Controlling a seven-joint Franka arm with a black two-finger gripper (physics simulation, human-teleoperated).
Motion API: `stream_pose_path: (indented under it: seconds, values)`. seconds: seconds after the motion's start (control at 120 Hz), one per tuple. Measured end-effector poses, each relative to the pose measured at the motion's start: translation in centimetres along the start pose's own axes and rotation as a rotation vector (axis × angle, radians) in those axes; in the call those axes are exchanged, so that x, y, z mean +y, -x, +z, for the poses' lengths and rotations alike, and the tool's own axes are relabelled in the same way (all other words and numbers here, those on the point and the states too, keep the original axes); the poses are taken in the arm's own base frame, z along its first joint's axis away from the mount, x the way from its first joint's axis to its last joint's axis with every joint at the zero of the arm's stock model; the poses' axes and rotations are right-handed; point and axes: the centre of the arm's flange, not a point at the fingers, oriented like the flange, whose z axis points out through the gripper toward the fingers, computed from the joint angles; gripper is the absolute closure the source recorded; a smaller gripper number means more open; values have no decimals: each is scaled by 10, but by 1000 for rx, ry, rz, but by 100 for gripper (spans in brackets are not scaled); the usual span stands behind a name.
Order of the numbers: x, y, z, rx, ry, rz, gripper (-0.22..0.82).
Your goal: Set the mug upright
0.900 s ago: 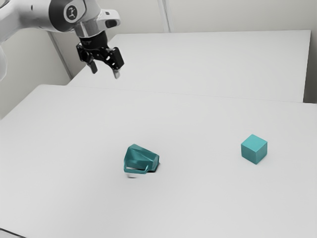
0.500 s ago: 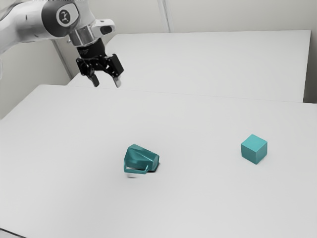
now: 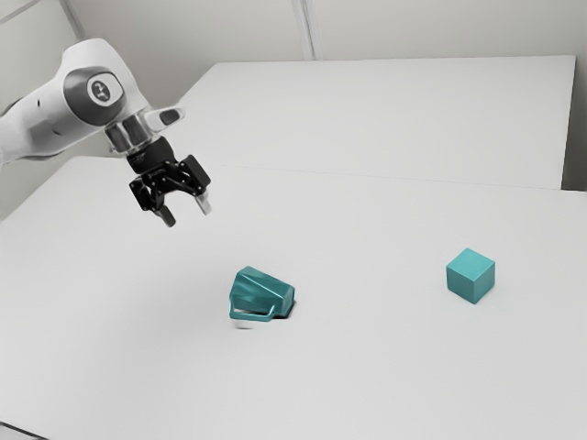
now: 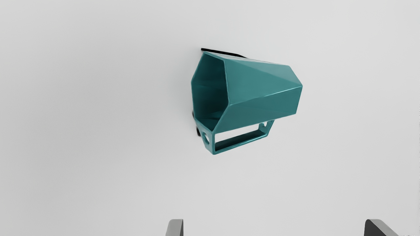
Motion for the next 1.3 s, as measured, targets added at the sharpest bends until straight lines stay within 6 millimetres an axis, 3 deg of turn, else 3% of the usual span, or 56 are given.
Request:
stream_pose_path:
  seconds: [0.292,0.5,0.925,1.3]
  values:
    - [-47,-15,52,20,126,78,0]
    - [-36,-37,111,9,203,203,0]
    - [-68,-51,164,30,335,302,0]
    - [-62,-48,185,-2,472,378,0]
